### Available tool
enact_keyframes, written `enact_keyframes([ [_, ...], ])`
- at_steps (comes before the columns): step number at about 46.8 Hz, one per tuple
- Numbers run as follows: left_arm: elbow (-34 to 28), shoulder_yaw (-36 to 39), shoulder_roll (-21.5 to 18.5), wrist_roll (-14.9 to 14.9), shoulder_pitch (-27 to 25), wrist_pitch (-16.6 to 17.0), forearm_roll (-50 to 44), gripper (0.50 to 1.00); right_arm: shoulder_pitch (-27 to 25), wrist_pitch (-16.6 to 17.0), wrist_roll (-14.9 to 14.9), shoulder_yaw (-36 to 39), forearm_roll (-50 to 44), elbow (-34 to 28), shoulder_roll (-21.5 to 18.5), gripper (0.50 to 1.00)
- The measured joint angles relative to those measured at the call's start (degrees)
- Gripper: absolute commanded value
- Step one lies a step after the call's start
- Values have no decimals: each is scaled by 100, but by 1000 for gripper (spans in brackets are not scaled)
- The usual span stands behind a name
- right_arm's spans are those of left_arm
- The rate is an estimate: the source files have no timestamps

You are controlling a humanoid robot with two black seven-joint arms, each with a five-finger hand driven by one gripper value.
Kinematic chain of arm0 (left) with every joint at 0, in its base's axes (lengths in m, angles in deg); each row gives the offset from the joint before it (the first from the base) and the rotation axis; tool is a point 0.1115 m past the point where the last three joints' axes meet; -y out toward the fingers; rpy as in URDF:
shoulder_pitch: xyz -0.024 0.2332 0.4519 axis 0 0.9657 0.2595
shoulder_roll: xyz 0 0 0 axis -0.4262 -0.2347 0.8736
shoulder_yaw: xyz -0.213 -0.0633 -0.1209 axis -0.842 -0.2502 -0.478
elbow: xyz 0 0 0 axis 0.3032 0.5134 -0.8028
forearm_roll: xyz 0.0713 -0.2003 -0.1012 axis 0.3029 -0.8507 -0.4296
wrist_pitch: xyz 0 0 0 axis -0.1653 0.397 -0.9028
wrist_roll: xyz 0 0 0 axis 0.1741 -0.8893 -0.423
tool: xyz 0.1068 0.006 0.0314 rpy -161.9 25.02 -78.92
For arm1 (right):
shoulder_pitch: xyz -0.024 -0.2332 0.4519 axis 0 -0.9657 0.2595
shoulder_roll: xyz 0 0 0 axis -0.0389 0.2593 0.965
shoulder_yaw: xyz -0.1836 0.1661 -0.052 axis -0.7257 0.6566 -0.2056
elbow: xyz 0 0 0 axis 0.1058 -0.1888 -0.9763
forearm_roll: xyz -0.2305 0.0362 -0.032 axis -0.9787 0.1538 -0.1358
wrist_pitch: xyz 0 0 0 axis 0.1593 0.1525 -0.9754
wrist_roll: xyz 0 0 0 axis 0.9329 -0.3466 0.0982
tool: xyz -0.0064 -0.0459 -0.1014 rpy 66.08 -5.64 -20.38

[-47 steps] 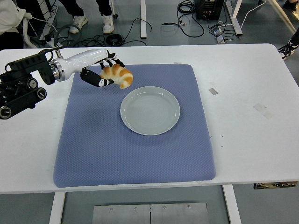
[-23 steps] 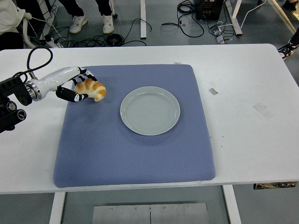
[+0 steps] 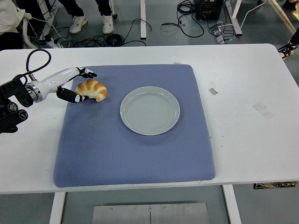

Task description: Place the bread on the table

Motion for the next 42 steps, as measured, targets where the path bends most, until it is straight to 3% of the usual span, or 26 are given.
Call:
enact_keyframes([
  [4,1,2,0,1,4,-15,-3,948,-3,0,0,0,0,-1,0,1000],
  [7,0,0,0,0,-6,-26,-4,966,-6,-1,0,0,0,-1,0,1000],
  [17,0,-73,7,0,-55,-32,-133,977,-5,-2,0,-1,0,0,0,1000],
  [29,0,-369,-1,-3,-374,-33,-1903,981,-6,-2,0,-1,0,0,0,1000],
  [42,2,-432,34,157,-395,-21,-2601,981,-3,-2,0,-1,0,-2,0,1000],
])
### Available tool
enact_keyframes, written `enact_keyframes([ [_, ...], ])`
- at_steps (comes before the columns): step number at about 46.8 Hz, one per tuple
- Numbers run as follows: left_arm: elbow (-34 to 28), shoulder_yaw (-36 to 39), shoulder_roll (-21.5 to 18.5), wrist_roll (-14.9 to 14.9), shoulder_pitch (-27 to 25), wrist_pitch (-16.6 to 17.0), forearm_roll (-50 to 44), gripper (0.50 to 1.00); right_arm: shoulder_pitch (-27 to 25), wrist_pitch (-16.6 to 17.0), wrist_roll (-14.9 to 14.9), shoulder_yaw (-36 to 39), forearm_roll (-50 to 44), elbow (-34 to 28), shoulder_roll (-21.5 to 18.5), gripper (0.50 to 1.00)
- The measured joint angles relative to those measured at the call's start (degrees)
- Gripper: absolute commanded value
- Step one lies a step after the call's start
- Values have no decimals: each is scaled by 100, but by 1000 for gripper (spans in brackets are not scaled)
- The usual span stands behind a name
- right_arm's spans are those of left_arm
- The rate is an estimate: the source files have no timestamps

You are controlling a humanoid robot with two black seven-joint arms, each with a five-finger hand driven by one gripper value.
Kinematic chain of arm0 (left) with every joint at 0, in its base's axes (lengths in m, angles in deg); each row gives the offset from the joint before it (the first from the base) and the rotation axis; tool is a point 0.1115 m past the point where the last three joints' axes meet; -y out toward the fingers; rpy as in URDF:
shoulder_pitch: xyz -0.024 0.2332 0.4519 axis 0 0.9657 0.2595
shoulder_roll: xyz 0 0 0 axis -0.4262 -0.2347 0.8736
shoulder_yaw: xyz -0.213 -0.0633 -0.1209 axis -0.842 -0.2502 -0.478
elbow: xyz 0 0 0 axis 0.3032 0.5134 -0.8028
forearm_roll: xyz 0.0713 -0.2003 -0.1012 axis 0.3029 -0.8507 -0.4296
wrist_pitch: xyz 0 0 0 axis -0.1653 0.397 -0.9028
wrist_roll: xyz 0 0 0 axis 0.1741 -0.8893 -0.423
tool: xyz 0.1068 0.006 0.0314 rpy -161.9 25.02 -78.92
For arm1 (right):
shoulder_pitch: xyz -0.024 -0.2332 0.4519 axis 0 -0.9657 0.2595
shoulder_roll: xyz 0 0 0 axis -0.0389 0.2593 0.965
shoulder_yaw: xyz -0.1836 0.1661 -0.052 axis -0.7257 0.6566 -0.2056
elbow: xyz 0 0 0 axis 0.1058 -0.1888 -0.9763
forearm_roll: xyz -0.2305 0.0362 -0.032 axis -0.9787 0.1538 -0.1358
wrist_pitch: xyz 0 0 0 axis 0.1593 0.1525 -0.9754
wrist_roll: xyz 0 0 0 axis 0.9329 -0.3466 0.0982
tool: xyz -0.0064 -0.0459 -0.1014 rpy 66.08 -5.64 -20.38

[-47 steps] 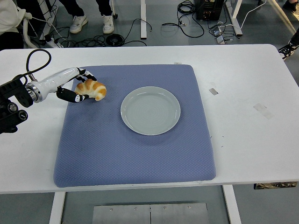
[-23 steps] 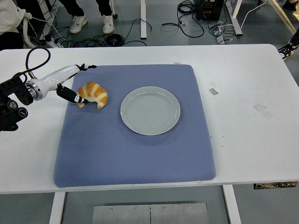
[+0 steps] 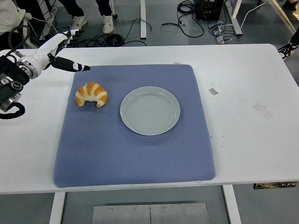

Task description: Place the bread on the table

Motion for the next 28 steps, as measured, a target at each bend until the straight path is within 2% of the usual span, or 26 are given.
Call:
enact_keyframes([
  [7,14,-45,226,-37,75,25,-678,981,0,0,0,0,0,2,0,1000],
  [15,362,-534,509,-69,281,30,-1574,983,-3,3,1,0,0,3,0,1000],
  [28,778,-1291,889,9,422,-16,-1708,981,-3,3,0,1,0,-1,0,1000],
])
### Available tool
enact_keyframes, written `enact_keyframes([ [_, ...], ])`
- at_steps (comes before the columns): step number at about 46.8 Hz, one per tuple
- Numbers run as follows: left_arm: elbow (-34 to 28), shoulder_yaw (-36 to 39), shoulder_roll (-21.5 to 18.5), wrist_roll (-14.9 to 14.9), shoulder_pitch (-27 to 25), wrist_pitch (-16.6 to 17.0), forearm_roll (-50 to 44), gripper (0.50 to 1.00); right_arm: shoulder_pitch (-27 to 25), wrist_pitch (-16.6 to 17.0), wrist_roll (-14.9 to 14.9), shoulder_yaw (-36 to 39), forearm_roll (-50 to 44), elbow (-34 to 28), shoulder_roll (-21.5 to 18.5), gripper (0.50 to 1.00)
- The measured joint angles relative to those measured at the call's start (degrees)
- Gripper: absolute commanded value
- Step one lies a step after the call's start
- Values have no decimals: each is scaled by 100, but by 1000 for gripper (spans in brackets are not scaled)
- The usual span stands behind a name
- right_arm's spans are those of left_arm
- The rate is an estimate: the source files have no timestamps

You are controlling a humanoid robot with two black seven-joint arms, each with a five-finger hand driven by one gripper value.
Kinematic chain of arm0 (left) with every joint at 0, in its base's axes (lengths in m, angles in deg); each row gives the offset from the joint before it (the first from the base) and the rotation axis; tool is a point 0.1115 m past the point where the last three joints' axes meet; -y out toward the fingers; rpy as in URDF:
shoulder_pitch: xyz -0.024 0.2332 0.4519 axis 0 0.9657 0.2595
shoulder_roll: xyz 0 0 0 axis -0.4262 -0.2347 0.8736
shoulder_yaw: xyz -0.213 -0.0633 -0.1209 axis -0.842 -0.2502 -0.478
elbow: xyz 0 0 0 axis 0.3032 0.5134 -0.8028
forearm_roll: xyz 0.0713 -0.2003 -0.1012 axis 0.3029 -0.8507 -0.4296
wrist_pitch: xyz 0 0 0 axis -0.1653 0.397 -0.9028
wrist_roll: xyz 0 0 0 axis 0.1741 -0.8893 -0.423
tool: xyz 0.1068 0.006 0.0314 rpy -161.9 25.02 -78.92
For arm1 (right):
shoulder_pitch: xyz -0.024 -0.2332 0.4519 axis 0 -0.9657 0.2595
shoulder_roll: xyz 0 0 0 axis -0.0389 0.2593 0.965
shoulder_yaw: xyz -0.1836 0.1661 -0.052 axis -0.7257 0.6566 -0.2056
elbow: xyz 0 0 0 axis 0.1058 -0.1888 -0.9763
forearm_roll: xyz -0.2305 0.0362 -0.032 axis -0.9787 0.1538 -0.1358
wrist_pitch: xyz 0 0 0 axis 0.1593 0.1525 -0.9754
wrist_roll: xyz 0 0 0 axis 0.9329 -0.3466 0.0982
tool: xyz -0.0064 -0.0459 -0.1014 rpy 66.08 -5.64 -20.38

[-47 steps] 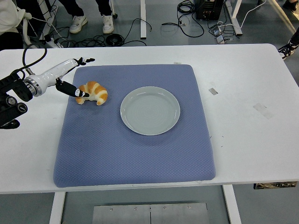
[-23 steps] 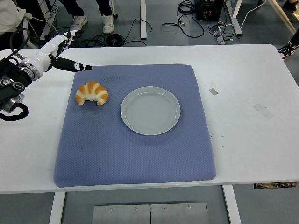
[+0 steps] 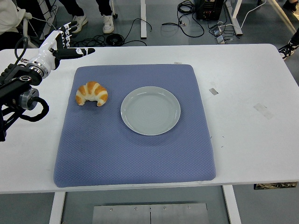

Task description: Place the bread on the table

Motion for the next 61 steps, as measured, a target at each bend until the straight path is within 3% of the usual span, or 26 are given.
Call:
enact_keyframes([
  [12,581,-318,226,-48,8,-10,-22,983,0,-2,0,1,0,2,0,1000],
  [30,632,-638,477,-132,137,-548,-511,983,1,-2,1,-1,0,2,0,1000],
  [35,633,-789,499,-262,262,-887,-620,983,4,-2,1,-1,0,1,0,1000],
  [48,673,-1511,501,-275,479,-1747,-747,983,1,-2,0,-1,0,3,0,1000],
  [61,1097,-1762,637,-262,553,-2275,-1468,983,4,-2,0,-1,0,3,0,1000],
])
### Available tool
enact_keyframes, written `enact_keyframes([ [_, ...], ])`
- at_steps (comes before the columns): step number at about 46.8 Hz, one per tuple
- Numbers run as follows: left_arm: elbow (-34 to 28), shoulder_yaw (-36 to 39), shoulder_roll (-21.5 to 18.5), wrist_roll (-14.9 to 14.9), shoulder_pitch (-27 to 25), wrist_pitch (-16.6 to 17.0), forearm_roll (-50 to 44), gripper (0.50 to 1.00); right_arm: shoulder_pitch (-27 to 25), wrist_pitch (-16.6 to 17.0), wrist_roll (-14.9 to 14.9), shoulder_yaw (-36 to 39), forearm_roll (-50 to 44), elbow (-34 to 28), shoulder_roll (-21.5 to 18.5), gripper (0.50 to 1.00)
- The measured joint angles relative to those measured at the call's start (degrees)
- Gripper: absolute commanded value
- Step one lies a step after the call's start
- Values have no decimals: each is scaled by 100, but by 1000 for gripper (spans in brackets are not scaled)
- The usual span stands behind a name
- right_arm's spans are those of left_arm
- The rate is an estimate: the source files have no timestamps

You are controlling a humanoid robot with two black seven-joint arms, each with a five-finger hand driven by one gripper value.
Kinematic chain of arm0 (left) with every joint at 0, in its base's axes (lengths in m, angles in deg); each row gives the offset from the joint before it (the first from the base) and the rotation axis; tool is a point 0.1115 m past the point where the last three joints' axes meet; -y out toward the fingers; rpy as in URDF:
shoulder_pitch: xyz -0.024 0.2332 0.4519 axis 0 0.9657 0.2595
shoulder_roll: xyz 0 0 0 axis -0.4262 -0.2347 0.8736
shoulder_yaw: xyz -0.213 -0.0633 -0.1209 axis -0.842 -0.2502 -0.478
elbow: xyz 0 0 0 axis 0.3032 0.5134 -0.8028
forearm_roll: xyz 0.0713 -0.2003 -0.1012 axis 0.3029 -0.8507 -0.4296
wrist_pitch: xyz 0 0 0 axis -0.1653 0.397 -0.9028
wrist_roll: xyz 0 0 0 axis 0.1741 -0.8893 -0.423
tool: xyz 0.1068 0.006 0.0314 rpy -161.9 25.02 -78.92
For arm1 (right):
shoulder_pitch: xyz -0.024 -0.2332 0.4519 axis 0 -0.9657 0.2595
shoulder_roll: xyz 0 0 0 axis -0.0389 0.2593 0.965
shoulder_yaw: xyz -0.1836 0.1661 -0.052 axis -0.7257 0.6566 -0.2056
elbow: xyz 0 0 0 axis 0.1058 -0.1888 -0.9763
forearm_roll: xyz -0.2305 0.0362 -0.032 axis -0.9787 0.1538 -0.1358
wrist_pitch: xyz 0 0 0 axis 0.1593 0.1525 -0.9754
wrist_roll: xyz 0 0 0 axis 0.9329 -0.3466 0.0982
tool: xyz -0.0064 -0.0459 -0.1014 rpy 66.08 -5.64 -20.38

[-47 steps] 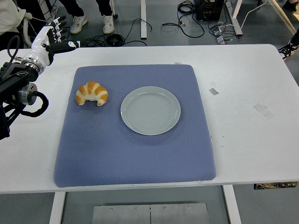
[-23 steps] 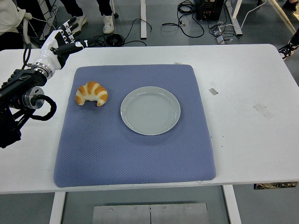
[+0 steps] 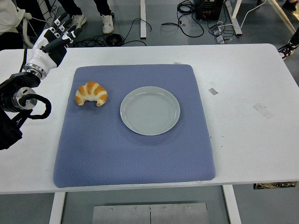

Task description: Place the bread on the table

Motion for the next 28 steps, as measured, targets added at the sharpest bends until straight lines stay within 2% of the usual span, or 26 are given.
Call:
enact_keyframes([
  [12,238,-284,264,7,99,-244,-489,983,-4,0,0,0,0,-1,0,1000],
  [28,243,-891,363,36,453,-704,-661,983,0,0,0,1,0,-3,0,1000],
])
